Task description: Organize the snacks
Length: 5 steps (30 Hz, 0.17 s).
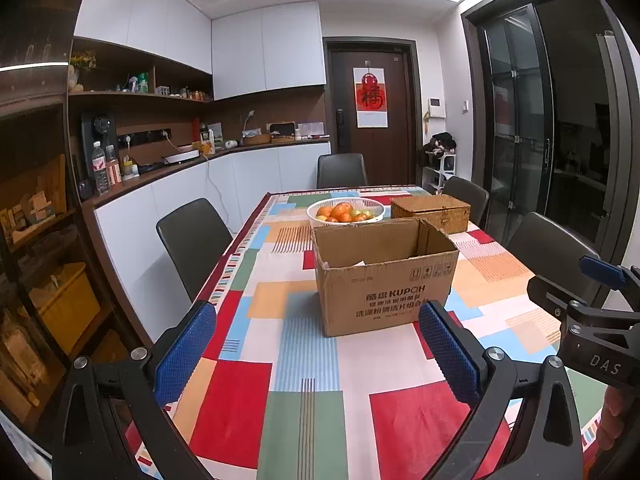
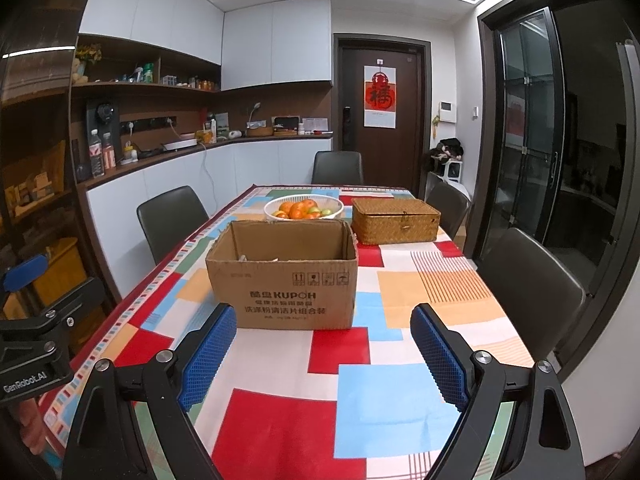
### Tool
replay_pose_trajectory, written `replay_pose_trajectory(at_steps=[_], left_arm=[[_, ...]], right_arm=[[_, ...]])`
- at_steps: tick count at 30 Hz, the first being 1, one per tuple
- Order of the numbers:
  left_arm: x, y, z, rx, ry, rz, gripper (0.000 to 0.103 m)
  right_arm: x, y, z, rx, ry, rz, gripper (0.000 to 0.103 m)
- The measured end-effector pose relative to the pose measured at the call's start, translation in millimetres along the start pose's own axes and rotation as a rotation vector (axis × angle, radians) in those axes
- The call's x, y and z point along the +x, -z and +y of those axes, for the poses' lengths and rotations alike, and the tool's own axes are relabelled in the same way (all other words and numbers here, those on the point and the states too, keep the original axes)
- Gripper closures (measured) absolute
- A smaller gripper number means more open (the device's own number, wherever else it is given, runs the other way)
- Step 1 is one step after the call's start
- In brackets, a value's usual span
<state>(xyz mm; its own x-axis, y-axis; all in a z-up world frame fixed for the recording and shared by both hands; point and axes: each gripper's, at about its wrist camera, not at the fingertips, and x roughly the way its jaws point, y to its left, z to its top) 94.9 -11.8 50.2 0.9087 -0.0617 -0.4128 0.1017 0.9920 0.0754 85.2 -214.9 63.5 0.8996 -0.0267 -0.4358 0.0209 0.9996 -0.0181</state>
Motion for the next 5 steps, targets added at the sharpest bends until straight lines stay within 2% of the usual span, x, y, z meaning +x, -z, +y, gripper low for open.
replay_pose_trajectory(at_steps=[5], left_arm=[[2.0,1.6,0.9,-0.003,-0.004,0.009,0.0]], right_arm=[[2.0,-0.5,0.7,-0.002,0.003,0.003,0.014]])
